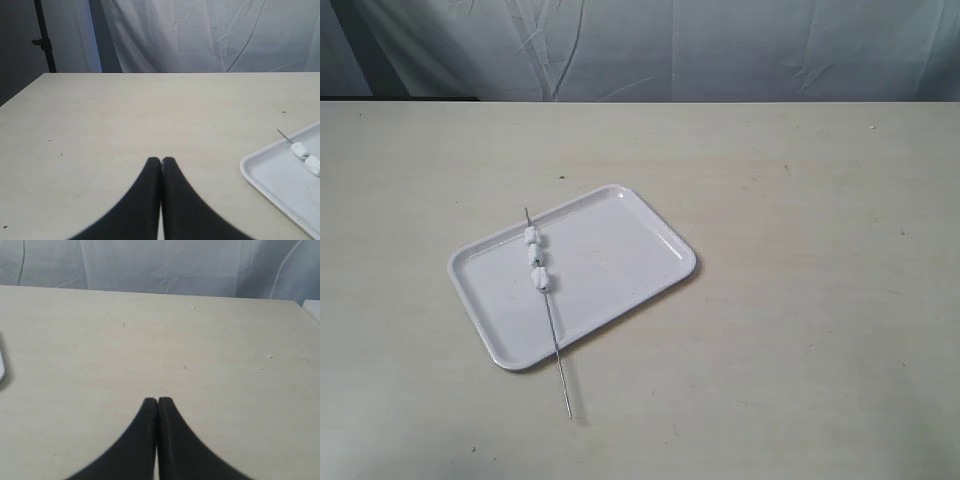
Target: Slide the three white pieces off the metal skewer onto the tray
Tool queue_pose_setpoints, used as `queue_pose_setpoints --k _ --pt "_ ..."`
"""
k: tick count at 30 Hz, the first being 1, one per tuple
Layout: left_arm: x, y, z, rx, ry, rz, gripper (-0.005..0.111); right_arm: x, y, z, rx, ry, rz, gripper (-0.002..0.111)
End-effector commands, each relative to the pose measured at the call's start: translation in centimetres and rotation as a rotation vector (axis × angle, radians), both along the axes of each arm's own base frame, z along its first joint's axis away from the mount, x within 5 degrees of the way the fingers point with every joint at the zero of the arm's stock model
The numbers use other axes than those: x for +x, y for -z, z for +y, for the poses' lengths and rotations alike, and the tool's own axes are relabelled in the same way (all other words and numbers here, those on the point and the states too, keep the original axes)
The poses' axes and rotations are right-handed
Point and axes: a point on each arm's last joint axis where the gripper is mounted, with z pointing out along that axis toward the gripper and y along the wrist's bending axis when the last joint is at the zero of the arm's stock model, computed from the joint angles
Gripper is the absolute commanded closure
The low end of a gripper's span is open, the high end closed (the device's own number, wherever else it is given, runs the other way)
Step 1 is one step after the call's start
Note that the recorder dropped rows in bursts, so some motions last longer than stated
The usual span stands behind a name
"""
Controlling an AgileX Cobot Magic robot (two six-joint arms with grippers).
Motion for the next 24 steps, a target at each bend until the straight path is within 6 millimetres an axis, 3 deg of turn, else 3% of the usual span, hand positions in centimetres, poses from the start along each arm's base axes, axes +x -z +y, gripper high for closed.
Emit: queue_pose_setpoints --k 1,16,24 --pt "0.0 0.1 0.0 -0.001 -0.005 0.0 0.107 0.0 -0.1 0.0 -0.005 -0.002 -0.017 0.109" --pt "0.0 0.0 0.1 0.052 -0.009 -0.009 0.107 0.0 -0.1 0.0 -0.005 -0.002 -0.017 0.109" --pt "0.1 -2.9 -0.1 0.052 0.005 -0.327 0.107 0.0 -0.1 0.0 -0.005 -0.002 -0.017 0.109"
